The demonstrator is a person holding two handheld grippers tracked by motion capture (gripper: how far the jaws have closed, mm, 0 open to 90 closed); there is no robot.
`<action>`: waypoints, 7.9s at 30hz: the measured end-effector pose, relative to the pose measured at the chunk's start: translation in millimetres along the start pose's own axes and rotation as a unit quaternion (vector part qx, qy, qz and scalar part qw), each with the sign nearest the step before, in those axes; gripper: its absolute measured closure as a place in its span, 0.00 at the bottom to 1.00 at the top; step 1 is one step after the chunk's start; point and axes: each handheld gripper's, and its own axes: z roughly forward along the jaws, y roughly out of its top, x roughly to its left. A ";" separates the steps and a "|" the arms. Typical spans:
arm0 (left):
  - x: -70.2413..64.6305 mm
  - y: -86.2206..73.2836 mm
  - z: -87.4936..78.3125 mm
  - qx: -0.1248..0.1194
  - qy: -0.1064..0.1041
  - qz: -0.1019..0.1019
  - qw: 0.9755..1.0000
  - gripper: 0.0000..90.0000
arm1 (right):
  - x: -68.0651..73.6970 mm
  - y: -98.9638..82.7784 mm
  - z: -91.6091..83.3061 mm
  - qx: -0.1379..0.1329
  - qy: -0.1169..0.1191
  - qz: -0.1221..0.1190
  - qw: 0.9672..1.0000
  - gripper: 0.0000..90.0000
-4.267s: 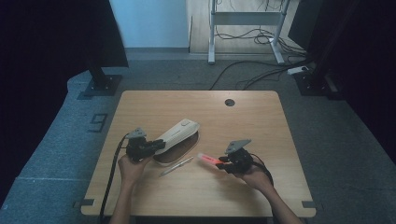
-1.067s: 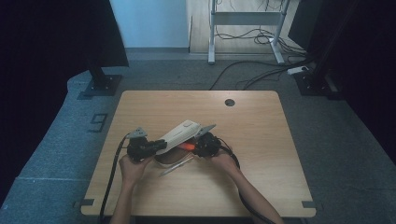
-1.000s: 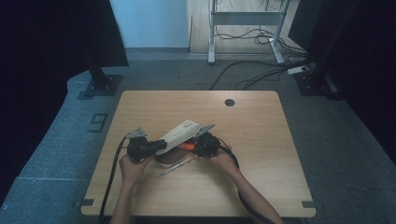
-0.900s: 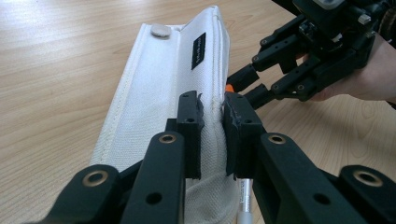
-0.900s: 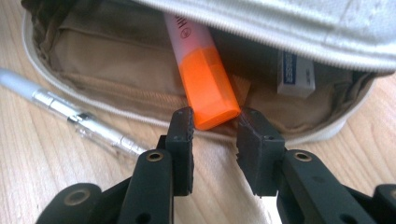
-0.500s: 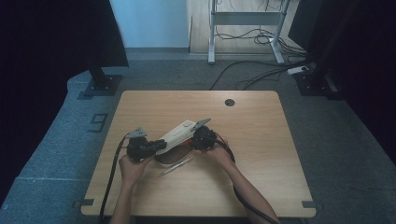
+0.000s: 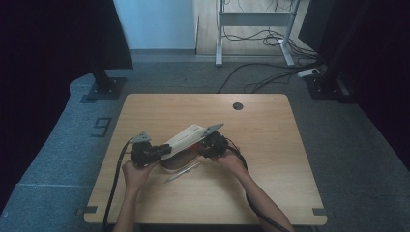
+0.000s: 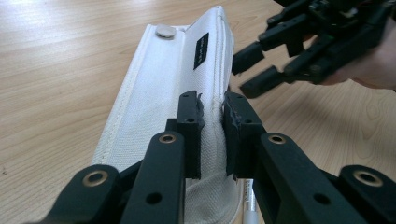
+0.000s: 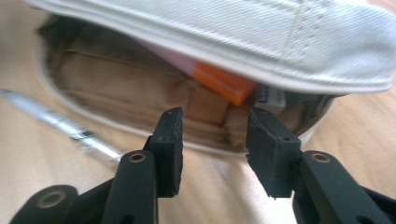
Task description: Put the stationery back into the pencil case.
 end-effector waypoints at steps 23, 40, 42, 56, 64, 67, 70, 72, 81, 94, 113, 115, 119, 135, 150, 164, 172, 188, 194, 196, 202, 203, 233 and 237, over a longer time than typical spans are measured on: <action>8.6 -3.1 -10.0 -0.005 0.010 -0.011 1.000 0.86 | 38.4 -15.1 15.6 0.007 0.072 -0.054 0.996 0.44; 8.3 -3.1 -9.7 -0.005 0.008 -0.010 1.000 0.86 | 57.7 -12.6 30.6 0.010 0.107 -0.107 0.988 0.59; 8.2 -3.1 -9.7 -0.005 0.008 -0.010 1.000 0.86 | 60.5 -12.3 30.5 0.011 0.110 -0.115 0.987 0.65; 7.7 -3.0 -9.4 -0.005 0.008 -0.010 1.000 0.86 | 68.8 -14.4 23.2 0.035 0.125 -0.129 0.983 0.85; 7.9 -3.0 -9.6 -0.005 0.008 -0.010 1.000 0.86 | 68.4 -16.7 12.9 0.027 0.128 -0.117 0.984 0.85; 7.9 -3.0 -9.5 -0.006 0.008 -0.010 1.000 0.86 | 66.5 -17.7 5.0 0.022 0.126 -0.115 0.985 0.86; 7.8 -3.0 -9.5 -0.006 0.008 -0.011 1.000 0.86 | 65.1 -18.7 -2.3 0.018 0.123 -0.112 0.986 0.86; 7.7 -3.0 -9.5 -0.006 0.008 -0.011 1.000 0.86 | 63.6 -19.5 -8.5 0.015 0.122 -0.110 0.986 0.86; 7.2 -2.8 -9.4 -0.005 0.009 -0.010 1.000 0.86 | 51.9 -20.3 -30.3 0.000 0.097 -0.090 0.991 0.86; 4.8 -1.6 -10.7 -0.009 0.007 -0.011 1.000 0.86 | 27.9 -13.1 -32.3 -0.012 0.055 -0.058 0.997 0.86; 1.4 -0.1 -10.1 -0.009 0.002 -0.009 1.000 0.86 | 15.6 2.8 -9.7 -0.009 0.021 -0.052 0.998 0.86; 1.0 0.0 -9.8 -0.009 0.001 -0.008 1.000 0.86 | 15.5 3.8 -7.6 -0.010 0.020 -0.050 0.999 0.86; 0.0 0.2 -9.0 -0.009 0.001 -0.007 1.000 0.86 | 15.9 6.5 -2.9 -0.009 0.019 -0.049 0.999 0.86; -2.3 1.5 -7.5 -0.010 -0.008 -0.006 1.000 0.86 | 19.0 17.1 12.4 -0.015 0.018 -0.048 0.999 0.86; -5.3 2.6 -3.9 -0.009 -0.022 -0.004 1.000 0.86 | 19.5 20.4 25.5 -0.012 0.016 -0.047 0.999 0.85; -4.9 1.9 -2.2 -0.004 -0.019 -0.002 1.000 0.86 | 12.6 13.3 10.7 -0.012 0.015 -0.029 0.999 0.72; -4.2 1.6 -2.6 -0.003 -0.018 -0.002 1.000 0.86 | 7.0 -2.5 -8.3 -0.018 0.014 -0.016 1.000 0.70; -3.0 0.5 -2.4 -0.003 -0.018 -0.005 1.000 0.86 | 7.2 -48.5 -26.6 0.005 0.016 -0.002 1.000 0.78; -2.6 0.2 -2.2 -0.003 -0.019 -0.006 1.000 0.86 | 5.7 -58.5 -20.7 0.015 0.016 0.005 1.000 0.79; -2.5 0.1 -2.1 -0.003 -0.020 -0.006 1.000 0.86 | 5.7 -59.2 -20.5 0.011 0.018 0.004 1.000 0.82; -2.7 0.0 -1.8 -0.003 -0.020 -0.006 1.000 0.86 | 8.2 -57.7 -18.9 0.013 0.016 -0.015 1.000 0.92; -2.7 0.0 -1.8 -0.002 -0.020 -0.006 1.000 0.86 | 8.8 -57.3 -18.3 0.012 0.015 -0.018 1.000 0.93; -2.8 0.1 -1.3 0.001 -0.023 -0.005 1.000 0.86 | 20.4 -27.6 7.4 0.001 0.004 -0.034 0.999 0.91; -3.1 -0.1 -0.4 0.003 -0.023 -0.005 1.000 0.86 | 21.1 -23.9 9.1 -0.002 0.003 -0.036 0.999 0.89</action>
